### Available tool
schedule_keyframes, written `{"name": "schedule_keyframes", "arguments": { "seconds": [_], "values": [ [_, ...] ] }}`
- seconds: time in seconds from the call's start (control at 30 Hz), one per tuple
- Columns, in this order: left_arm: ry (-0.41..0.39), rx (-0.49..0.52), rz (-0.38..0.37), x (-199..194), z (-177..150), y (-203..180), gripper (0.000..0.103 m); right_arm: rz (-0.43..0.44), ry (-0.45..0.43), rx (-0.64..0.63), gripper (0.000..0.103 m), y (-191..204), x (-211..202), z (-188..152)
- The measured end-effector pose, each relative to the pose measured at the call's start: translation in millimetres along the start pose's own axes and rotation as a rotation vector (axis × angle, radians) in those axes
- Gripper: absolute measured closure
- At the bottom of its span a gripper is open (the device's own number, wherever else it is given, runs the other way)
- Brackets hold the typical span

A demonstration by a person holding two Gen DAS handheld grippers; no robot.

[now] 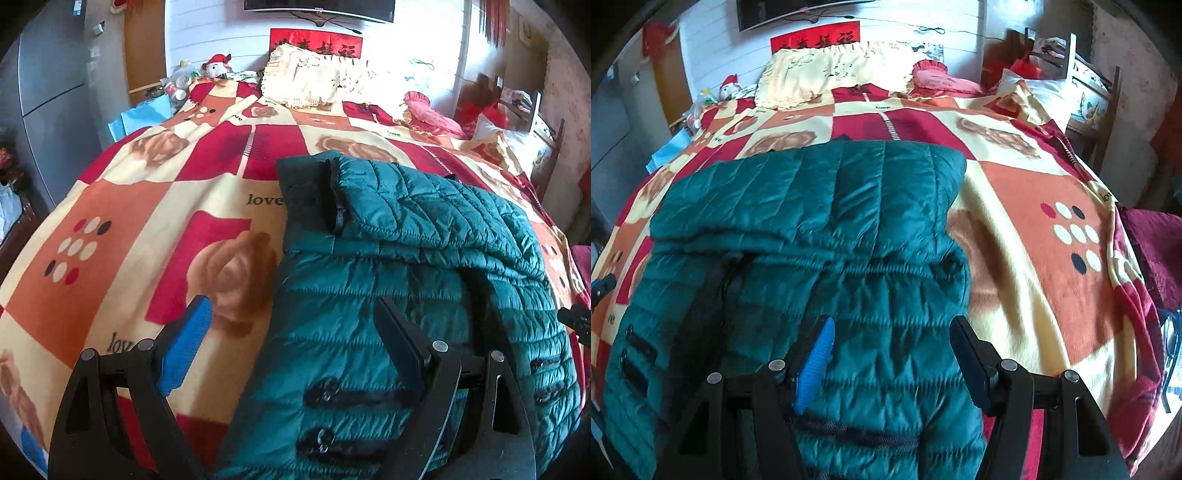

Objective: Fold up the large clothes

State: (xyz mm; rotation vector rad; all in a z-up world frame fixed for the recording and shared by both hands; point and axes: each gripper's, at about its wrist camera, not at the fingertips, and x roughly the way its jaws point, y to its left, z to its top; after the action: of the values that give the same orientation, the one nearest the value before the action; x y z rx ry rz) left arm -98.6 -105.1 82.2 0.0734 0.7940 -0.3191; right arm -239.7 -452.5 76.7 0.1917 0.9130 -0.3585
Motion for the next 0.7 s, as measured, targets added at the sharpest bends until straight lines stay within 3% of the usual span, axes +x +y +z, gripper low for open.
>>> {"name": "schedule_keyframes", "arguments": {
  "seconds": [0.27, 0.7],
  "values": [
    [-0.005, 0.034, 0.014, -13, -14, 1, 0.014, 0.022, 0.023, -0.01, 0.041, 8, -8, -23],
    [0.022, 0.044, -0.026, -32, -39, 7, 0.014, 0.053, 0.051, -0.021, 0.041, 12, -26, -55]
  ]
}}
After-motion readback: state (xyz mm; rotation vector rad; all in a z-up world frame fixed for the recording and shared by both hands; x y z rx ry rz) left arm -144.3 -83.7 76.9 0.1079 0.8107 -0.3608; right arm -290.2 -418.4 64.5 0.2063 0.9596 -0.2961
